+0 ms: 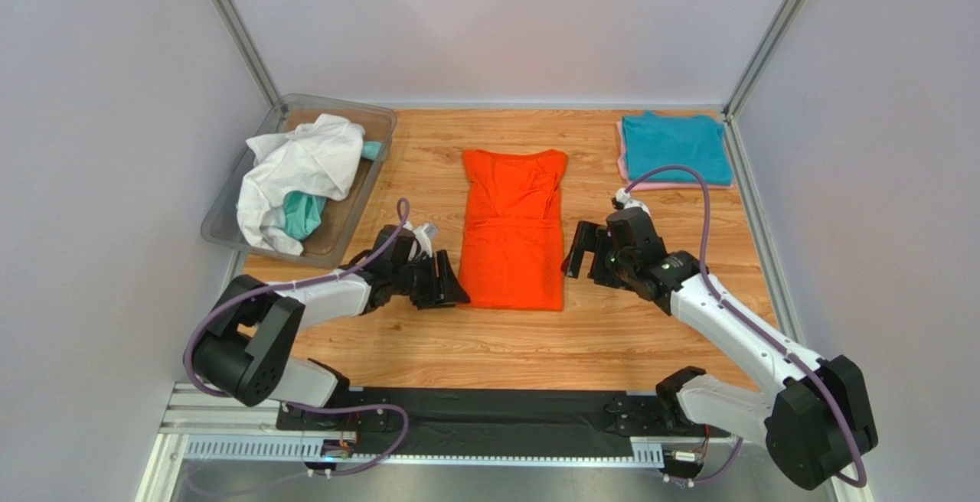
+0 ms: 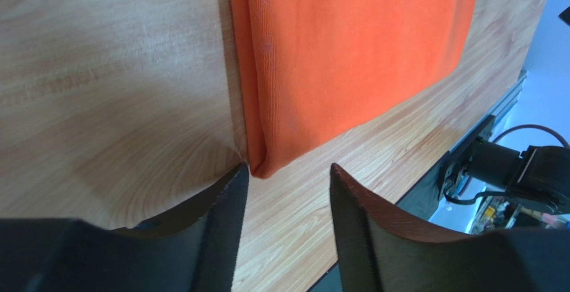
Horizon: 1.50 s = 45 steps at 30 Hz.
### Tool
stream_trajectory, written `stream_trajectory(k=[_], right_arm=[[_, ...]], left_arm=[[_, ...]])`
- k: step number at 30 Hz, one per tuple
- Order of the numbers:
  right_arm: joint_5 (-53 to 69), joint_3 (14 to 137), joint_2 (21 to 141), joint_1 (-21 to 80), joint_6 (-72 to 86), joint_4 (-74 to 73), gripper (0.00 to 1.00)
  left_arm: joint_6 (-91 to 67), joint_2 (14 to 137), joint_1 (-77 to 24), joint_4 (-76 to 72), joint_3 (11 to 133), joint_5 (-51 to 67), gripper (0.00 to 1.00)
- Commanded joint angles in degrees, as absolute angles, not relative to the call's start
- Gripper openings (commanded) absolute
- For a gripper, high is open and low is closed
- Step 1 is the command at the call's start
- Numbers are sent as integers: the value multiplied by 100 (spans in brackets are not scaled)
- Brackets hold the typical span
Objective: Fold and stack the t-shirts
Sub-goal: Fold the tshirt
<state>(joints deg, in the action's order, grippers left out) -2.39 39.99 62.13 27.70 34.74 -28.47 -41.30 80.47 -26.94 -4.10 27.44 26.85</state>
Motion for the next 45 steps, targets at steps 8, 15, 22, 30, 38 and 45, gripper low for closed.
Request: stream_trajectory(k=[8, 15, 22, 30, 38, 45], right_arm=[[-79, 3911, 6354, 2769, 3516, -2663, 98], [570, 3797, 6512, 2769, 3559, -2505, 94], [1309, 3358, 6715, 2777, 3656, -1847, 82], [1670, 3199, 7303, 2926, 3577, -1485, 69], [1608, 3217, 7822, 2927, 3507, -1354, 49], [1775, 3155, 7761, 2935, 3507, -1415, 15]], left_arm=[[-3999, 8358, -2681, -510, 2804, 2259, 25], [-3964, 8411, -2681, -396, 2707, 2188, 4], [-3964, 8350, -2681, -404, 2584, 2241, 0], [-4017, 8350, -2681, -483, 2549, 2303, 0], [-4060, 8358, -2681, -466, 2505, 2267, 0], [-4087, 8209, -2681, -431, 2435, 2303, 0]])
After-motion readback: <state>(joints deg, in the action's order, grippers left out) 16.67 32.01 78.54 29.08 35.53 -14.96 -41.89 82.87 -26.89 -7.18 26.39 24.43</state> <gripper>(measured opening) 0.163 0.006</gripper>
